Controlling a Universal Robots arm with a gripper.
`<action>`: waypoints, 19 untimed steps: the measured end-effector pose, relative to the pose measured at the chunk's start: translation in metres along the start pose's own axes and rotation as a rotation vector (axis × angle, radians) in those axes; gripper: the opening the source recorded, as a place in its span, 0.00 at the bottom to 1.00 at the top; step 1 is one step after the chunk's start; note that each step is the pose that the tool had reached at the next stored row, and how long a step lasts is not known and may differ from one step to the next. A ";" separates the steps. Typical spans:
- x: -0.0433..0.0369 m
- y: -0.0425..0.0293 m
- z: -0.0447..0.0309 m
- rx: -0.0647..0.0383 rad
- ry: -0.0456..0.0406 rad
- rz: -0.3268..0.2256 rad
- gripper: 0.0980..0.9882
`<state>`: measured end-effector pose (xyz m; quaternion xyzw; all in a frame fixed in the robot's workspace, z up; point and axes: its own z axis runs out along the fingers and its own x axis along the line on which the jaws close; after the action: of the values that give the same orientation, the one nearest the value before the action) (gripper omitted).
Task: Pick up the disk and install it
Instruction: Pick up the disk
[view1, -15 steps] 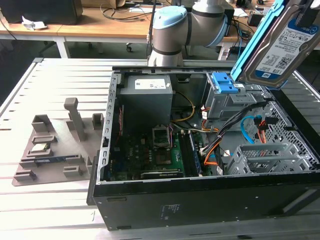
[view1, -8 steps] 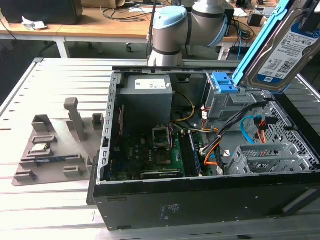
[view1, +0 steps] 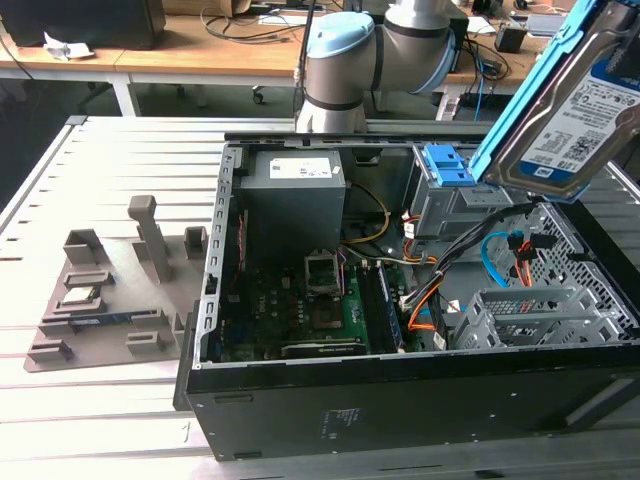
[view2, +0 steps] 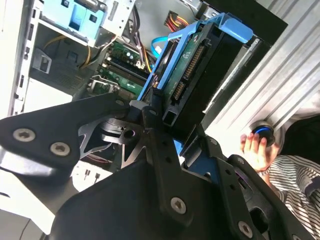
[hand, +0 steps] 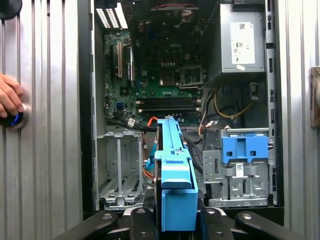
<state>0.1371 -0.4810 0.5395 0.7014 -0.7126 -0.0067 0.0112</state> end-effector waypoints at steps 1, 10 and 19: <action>0.0059 -0.0002 0.0003 0.000 0.0000 0.001 0.30; 0.0406 -0.0008 0.0039 0.000 0.0000 0.004 0.30; 0.0789 -0.0015 0.0086 0.000 0.0000 0.008 0.30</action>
<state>0.1372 -0.5600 0.5314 0.6987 -0.7153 -0.0067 0.0112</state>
